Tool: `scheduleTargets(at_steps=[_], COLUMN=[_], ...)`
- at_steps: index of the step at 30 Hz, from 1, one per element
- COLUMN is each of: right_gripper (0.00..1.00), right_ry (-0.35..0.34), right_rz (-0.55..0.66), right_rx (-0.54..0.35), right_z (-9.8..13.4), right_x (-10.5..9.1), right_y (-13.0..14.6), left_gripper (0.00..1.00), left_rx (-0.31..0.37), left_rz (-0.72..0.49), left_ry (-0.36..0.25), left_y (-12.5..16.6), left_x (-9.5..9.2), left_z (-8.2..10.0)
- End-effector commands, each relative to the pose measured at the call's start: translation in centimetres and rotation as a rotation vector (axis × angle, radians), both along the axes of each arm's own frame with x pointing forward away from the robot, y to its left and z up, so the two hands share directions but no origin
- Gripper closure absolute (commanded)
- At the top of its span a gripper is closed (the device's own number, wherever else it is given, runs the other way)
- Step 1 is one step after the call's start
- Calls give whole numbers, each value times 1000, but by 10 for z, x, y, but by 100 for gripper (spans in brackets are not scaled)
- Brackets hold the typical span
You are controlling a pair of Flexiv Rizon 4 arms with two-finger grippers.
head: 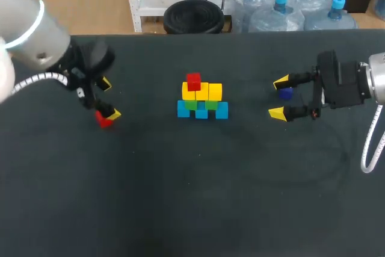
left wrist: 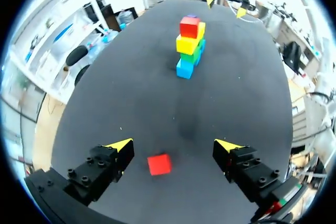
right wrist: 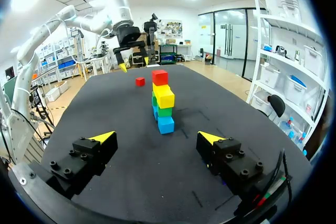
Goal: Place the blue cubes, place green cubes on the blue cubes, place the yellow cubes on the green cubes, then place the red cubes on the yellow cubes, and place purple cube on the red cubes.
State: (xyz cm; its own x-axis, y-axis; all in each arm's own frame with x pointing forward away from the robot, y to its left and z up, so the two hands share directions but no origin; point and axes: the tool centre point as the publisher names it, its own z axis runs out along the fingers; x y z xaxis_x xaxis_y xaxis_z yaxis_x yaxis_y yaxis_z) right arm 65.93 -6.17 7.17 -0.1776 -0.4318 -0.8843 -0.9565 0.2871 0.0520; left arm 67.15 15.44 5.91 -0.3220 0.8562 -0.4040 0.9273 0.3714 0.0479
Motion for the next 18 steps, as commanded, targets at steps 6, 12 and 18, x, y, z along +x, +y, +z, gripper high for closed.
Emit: scheduleTargets(at_steps=[6,12,18], right_gripper=[0,0,0], right_ry=[-2,-2,-2], right_rz=[0,0,0], right_rx=[1,1,1], right_z=[-1,-1,-1], right_x=[0,0,0], right_y=[0,0,0], left_gripper=[0,0,0], left_rx=[-39,-41,-41], left_rz=[69,83,91], left_ry=[-34,-40,-59], left_y=[21,30,36], left_x=[-23,-19,-10], left_z=[-29,-35,-36])
